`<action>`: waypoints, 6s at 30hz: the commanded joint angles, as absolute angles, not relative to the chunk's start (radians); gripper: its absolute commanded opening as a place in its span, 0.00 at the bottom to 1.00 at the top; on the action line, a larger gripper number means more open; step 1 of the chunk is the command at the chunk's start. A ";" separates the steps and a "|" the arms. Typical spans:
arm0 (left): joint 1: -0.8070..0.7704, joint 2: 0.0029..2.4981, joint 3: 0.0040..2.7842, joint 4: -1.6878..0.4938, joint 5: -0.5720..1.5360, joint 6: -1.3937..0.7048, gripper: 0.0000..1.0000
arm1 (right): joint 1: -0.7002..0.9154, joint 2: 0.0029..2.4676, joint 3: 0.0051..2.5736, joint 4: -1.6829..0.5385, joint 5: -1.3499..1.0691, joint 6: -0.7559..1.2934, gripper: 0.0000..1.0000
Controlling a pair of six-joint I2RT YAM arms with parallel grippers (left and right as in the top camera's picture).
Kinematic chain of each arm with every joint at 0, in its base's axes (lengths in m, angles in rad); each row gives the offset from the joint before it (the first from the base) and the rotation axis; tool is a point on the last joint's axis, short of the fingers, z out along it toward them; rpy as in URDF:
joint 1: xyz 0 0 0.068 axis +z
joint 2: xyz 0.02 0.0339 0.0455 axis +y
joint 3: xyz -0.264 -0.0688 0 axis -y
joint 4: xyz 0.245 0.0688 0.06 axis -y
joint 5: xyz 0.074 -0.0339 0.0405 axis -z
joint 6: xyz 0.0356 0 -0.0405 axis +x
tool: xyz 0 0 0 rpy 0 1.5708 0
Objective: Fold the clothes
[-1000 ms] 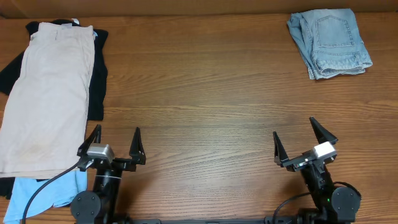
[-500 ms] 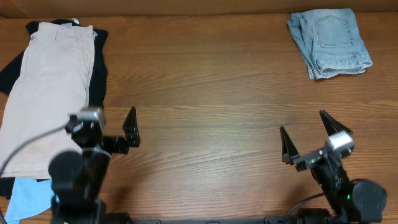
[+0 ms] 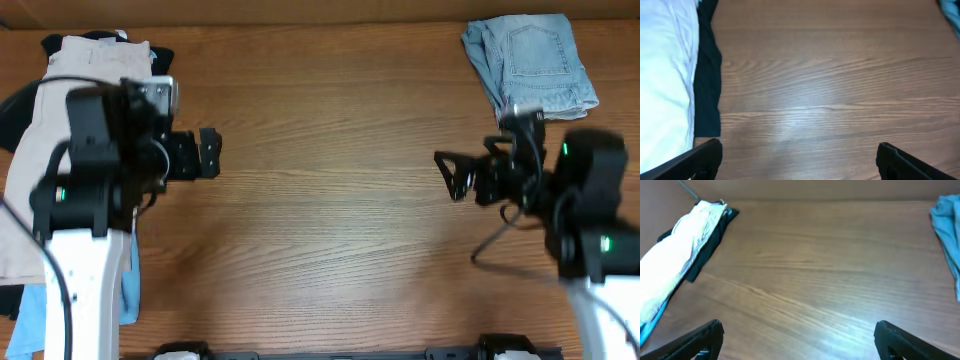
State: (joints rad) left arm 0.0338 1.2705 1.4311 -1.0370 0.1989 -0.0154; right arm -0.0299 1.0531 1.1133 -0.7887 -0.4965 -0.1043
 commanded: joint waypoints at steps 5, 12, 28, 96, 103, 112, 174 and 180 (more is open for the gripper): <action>0.041 1.504 1.486 -0.997 0.160 0.049 1.00 | -0.022 1.344 1.296 -0.837 -0.673 -0.100 1.00; 0.041 1.650 1.486 -0.859 0.113 0.057 1.00 | -0.021 1.515 1.296 -0.754 -0.928 -0.096 1.00; 0.189 1.870 1.486 -0.624 -0.222 0.110 1.00 | 0.203 1.654 1.295 -0.686 -0.613 -0.002 0.82; 0.171 2.009 1.795 -0.915 -0.253 0.019 0.04 | 0.427 1.726 1.299 -0.609 -0.286 0.228 0.59; 0.057 2.008 2.020 -1.221 -0.014 0.018 0.04 | 0.344 1.586 1.336 -0.764 -0.290 0.287 0.59; -0.184 2.008 2.033 -1.293 0.249 -0.004 0.04 | 0.104 1.394 1.378 -1.007 -0.292 0.289 0.63; -0.195 2.185 2.489 -1.355 0.243 -0.048 1.00 | 0.162 1.982 1.374 -0.516 -0.270 0.127 0.81; -0.195 2.185 2.489 -1.371 0.243 -0.047 1.00 | 0.163 2.043 1.374 -0.463 -0.275 0.130 0.72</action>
